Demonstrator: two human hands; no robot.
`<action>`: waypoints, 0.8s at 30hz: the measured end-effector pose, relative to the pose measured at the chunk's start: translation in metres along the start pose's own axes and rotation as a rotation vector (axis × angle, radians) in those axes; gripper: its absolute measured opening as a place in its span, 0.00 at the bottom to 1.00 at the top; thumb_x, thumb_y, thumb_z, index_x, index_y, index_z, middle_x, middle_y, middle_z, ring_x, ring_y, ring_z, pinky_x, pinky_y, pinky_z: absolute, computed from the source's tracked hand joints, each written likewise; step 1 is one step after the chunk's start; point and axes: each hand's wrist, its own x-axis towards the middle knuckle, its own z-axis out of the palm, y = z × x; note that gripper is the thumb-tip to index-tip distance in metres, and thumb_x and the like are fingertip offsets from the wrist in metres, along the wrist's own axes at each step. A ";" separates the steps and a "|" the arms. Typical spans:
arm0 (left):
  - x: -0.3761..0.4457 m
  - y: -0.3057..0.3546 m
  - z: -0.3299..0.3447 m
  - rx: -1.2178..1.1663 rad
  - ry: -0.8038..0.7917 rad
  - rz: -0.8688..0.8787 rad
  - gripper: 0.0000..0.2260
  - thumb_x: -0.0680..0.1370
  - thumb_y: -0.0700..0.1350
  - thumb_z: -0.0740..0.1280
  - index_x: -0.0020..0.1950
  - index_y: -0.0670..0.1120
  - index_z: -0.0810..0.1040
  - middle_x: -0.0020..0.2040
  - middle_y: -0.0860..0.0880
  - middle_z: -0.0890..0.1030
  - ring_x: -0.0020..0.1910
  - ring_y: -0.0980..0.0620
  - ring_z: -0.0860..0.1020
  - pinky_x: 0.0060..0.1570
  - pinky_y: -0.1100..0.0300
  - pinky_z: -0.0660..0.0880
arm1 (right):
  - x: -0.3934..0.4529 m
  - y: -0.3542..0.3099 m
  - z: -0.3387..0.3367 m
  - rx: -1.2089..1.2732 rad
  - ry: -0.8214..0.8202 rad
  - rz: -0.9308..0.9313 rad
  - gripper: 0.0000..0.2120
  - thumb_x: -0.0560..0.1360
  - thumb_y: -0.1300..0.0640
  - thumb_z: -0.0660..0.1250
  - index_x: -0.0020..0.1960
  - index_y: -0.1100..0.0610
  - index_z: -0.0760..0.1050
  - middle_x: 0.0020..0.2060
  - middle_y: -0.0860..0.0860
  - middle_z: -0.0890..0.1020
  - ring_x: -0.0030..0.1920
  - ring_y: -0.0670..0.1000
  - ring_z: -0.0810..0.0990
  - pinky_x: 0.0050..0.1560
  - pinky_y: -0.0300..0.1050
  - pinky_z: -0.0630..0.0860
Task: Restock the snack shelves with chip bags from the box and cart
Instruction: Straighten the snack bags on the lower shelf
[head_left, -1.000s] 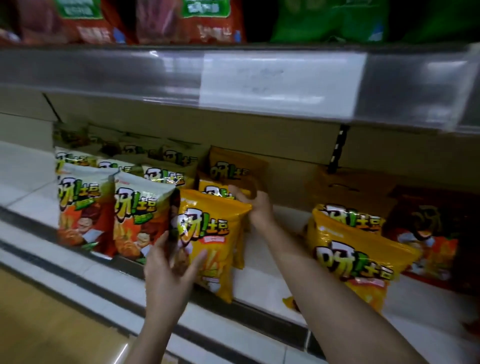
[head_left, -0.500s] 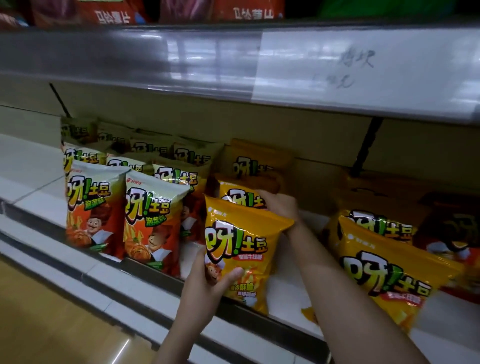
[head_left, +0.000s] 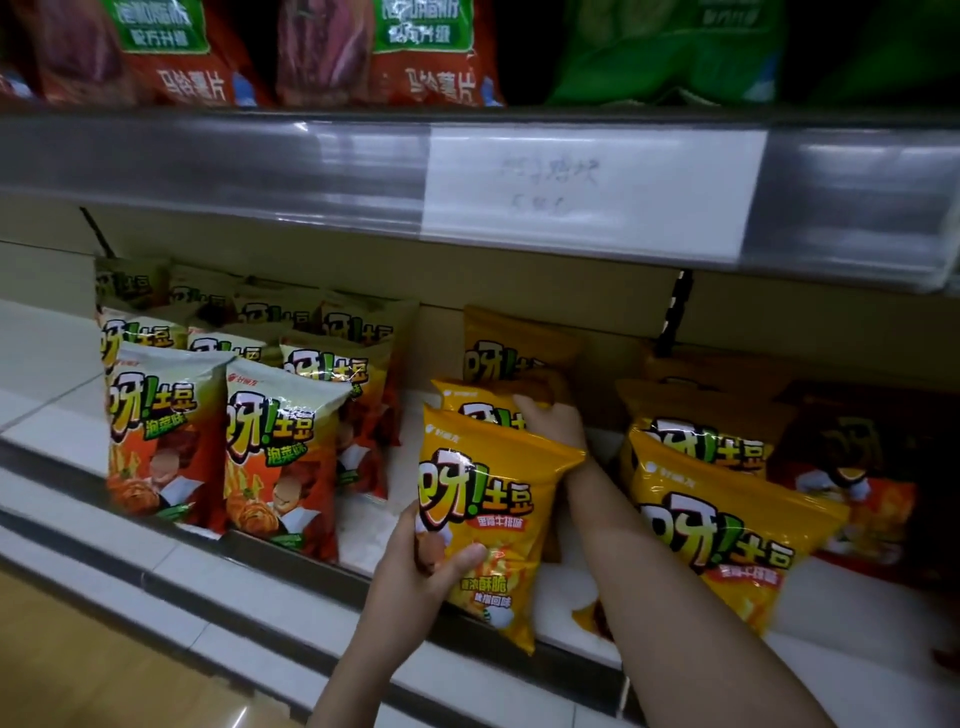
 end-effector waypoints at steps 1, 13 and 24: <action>0.002 -0.002 -0.001 0.014 -0.009 -0.002 0.28 0.64 0.64 0.75 0.59 0.62 0.69 0.55 0.58 0.81 0.56 0.58 0.79 0.54 0.59 0.78 | -0.002 -0.007 -0.002 -0.003 -0.029 0.016 0.16 0.79 0.56 0.65 0.58 0.69 0.76 0.50 0.62 0.81 0.53 0.59 0.79 0.50 0.46 0.73; -0.008 0.015 0.003 0.157 0.090 -0.086 0.47 0.66 0.62 0.74 0.77 0.48 0.56 0.70 0.48 0.72 0.67 0.48 0.72 0.64 0.49 0.71 | -0.072 0.024 -0.022 0.274 0.035 -0.009 0.26 0.82 0.39 0.49 0.75 0.50 0.63 0.73 0.50 0.68 0.73 0.53 0.65 0.72 0.47 0.61; -0.064 0.046 0.133 0.396 0.028 0.358 0.23 0.79 0.49 0.65 0.73 0.50 0.64 0.67 0.51 0.70 0.66 0.50 0.71 0.59 0.59 0.69 | -0.164 0.101 -0.133 -0.046 0.639 -0.261 0.28 0.79 0.57 0.65 0.76 0.58 0.58 0.71 0.56 0.66 0.71 0.55 0.67 0.67 0.41 0.65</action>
